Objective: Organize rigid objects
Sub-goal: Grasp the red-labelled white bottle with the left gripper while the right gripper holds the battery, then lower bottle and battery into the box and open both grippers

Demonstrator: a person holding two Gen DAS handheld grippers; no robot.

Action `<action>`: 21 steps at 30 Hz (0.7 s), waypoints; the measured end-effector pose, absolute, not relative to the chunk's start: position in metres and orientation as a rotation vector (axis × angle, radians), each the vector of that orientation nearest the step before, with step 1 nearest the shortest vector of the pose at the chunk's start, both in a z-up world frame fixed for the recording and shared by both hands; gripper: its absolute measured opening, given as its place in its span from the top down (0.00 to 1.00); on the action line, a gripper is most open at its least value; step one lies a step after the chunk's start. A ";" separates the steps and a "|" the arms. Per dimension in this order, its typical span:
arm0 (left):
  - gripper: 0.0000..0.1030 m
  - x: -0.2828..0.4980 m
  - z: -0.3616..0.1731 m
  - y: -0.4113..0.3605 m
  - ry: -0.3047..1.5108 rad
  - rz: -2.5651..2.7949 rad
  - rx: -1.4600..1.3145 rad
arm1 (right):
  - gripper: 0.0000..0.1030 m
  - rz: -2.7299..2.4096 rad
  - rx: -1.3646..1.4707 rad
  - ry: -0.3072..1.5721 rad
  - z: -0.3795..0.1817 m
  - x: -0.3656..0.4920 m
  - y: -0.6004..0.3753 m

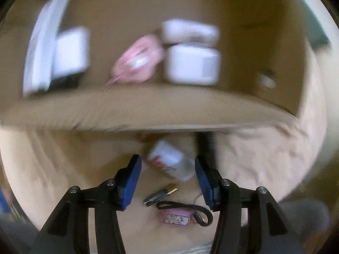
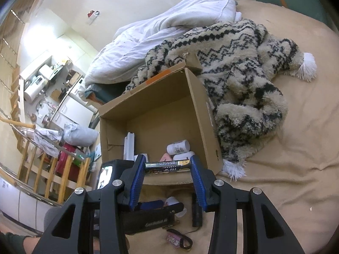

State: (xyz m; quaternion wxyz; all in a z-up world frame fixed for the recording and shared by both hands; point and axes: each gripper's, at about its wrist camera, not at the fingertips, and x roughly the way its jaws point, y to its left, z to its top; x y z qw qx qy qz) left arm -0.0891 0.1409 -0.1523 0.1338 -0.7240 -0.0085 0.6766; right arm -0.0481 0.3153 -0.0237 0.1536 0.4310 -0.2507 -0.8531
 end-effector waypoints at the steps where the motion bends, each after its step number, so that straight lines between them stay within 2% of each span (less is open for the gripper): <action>1: 0.53 -0.089 -0.157 0.136 -0.090 1.961 -2.130 | 0.56 -2.445 1.235 -0.715 -0.024 -0.048 0.314; 2: 0.53 -0.089 -0.163 0.134 -0.130 1.964 -2.156 | 0.56 -2.446 1.236 -0.710 -0.024 -0.048 0.314; 5: 0.48 -0.084 -0.164 0.147 -0.011 1.981 -2.123 | 0.56 -2.444 1.245 -0.712 -0.025 -0.048 0.314; 7: 0.50 -0.081 -0.161 0.152 0.010 1.991 -2.121 | 0.56 -2.447 1.258 -0.717 -0.027 -0.049 0.316; 10: 0.75 -0.074 -0.161 0.158 0.044 1.977 -2.141 | 0.56 -2.445 1.263 -0.744 -0.029 -0.050 0.319; 11: 0.77 -0.071 -0.161 0.160 0.050 1.958 -2.148 | 0.56 -2.445 1.264 -0.745 -0.029 -0.051 0.319; 14: 0.77 -0.064 -0.157 0.164 0.142 1.966 -2.099 | 0.56 -2.445 1.263 -0.732 -0.029 -0.051 0.319; 21: 0.77 -0.070 -0.126 0.132 0.081 2.064 -2.033 | 0.56 -2.465 1.256 -0.697 -0.026 -0.050 0.316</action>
